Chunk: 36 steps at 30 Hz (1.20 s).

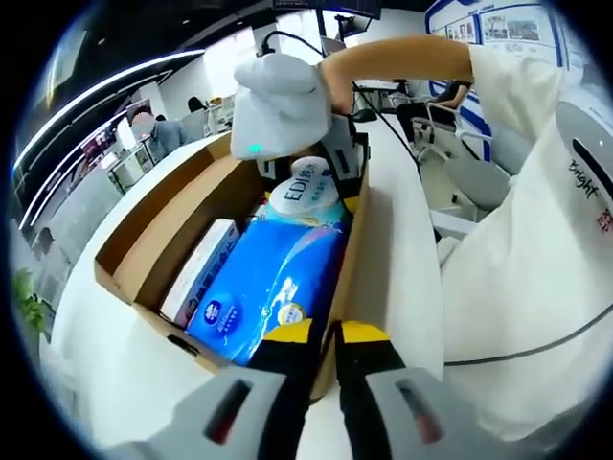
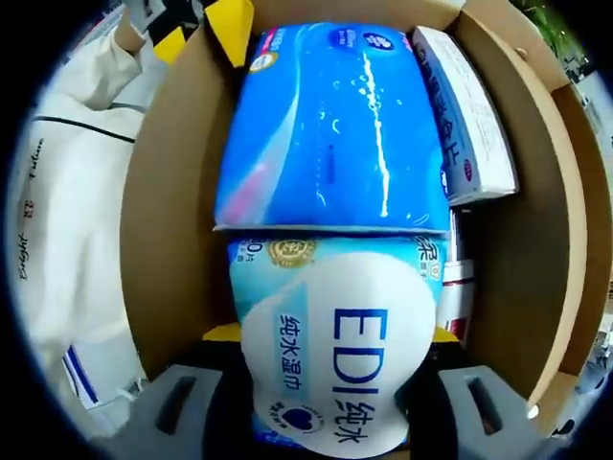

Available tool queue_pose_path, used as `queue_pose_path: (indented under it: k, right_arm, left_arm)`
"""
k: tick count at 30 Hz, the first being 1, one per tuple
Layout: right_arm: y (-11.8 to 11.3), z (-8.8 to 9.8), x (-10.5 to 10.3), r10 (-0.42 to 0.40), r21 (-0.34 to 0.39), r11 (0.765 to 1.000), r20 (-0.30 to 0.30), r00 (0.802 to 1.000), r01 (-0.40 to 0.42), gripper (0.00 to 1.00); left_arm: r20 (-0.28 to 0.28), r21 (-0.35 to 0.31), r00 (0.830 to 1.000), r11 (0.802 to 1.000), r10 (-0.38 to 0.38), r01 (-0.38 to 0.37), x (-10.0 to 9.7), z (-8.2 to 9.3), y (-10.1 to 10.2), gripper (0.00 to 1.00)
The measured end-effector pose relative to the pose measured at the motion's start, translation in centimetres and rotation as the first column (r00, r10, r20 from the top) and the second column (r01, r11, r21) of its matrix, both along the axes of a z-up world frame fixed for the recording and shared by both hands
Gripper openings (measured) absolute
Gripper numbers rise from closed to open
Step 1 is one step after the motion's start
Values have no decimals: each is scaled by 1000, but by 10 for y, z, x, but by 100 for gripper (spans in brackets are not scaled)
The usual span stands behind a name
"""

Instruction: Operate the shoe box by opening the lid, removing the specified soft item, and placing it in the target area until the item is outside and the box remains undamaged.

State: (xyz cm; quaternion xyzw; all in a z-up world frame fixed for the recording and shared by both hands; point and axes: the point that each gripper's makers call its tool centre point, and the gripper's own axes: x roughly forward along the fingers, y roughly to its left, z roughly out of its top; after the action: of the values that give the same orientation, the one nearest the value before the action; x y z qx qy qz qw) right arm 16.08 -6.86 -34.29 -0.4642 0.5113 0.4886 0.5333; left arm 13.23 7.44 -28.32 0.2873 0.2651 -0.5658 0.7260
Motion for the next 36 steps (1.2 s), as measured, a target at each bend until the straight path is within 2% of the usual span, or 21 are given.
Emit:
queue_pose_path:
  k: [2, 8, 9, 11, 12, 15, 20, 28, 31, 36]
  right_arm:
    - [1, 1, 5, 29, 11, 1000, -3, 1000, -29, 62]
    - [1, 4, 15, 34, 16, 999, 29, 999, -34, 62]
    - [0, 6, 18, 76, 8, 997, 47, 996, -76, 62]
    - [-2, 8, 27, 60, 8, 998, 75, 995, -61, 62]
    - [2, 11, 30, 65, 37, 997, 81, 995, -69, 62]
    - [3, 16, 34, 52, 55, 997, 92, 994, -57, 62]
    - [5, 18, 23, 68, 57, 996, 53, 996, -71, 61]
    - [8, 32, 18, 99, 61, 993, 63, 993, -103, 61]
    - [8, 34, 18, 117, 20, 993, 105, 988, -120, 61]
    - [8, 40, 14, 121, 2, 993, 98, 988, -121, 61]
  left_arm:
    - [-7, 4, 1000, 1000, 2, -2, 1, 0, 1, 7]
    - [0, 18, 999, 999, -36, 36, -1, -1, 1, 6]
    - [-1, 19, 999, 999, -36, 36, -2, -1, 1, 5]
    - [-1, 23, 999, 999, -41, 41, -1, -2, 0, 5]
    - [-1, 24, 999, 999, -40, 40, 0, -2, 0, 4]
    - [-6, 25, 1000, 999, -25, 25, 1, -2, 0, 4]
    - [0, 46, 999, 998, -37, 37, -1, -2, 1, 4]
    - [-3, 53, 999, 997, -53, 53, -1, -2, 1, 4]
    - [-6, 51, 999, 998, -44, 44, -1, -2, 1, 4]
    - [0, 51, 999, 998, -41, 41, -1, -2, 1, 4]
